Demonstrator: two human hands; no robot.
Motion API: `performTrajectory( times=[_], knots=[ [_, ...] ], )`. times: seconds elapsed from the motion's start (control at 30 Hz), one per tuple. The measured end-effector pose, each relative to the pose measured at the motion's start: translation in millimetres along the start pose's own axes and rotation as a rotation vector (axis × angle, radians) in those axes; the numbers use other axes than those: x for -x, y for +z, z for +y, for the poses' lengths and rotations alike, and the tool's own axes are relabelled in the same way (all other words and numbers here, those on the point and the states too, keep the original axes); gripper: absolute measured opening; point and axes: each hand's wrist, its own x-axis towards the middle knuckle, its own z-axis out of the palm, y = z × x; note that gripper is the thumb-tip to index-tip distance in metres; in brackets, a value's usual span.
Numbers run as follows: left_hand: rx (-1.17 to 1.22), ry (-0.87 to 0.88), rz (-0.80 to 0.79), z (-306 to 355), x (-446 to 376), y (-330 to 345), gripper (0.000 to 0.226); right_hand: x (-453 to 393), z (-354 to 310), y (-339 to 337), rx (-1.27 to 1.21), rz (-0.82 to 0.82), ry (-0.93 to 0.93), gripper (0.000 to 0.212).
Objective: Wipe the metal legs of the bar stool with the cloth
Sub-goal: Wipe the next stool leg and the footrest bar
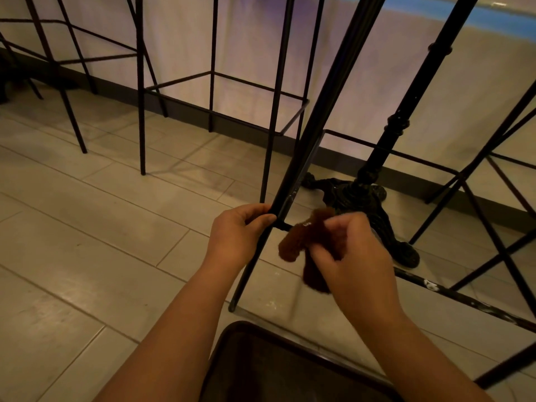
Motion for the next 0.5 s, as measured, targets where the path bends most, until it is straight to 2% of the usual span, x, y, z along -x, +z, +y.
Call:
performTrajectory(
  times=[0.1,0.2,0.3,0.5],
  knots=[
    [-0.007,0.009,-0.014,0.4,0.7,-1.0,0.018,-19.1,8.6,9.4,0.340,0.049,-0.176,0.026],
    [0.008,0.018,-0.007,-1.4,0.7,-1.6,0.018,-26.6,16.0,27.5,0.575,-0.014,-0.268,0.031],
    [0.022,0.036,-0.004,-1.9,1.2,-1.1,0.021,-29.6,23.2,35.4,0.533,-0.139,-0.224,0.040],
    [-0.007,0.079,0.010,-2.0,5.4,3.4,0.022,-41.6,19.9,36.6,0.593,-0.211,-0.221,0.030]
  ],
)
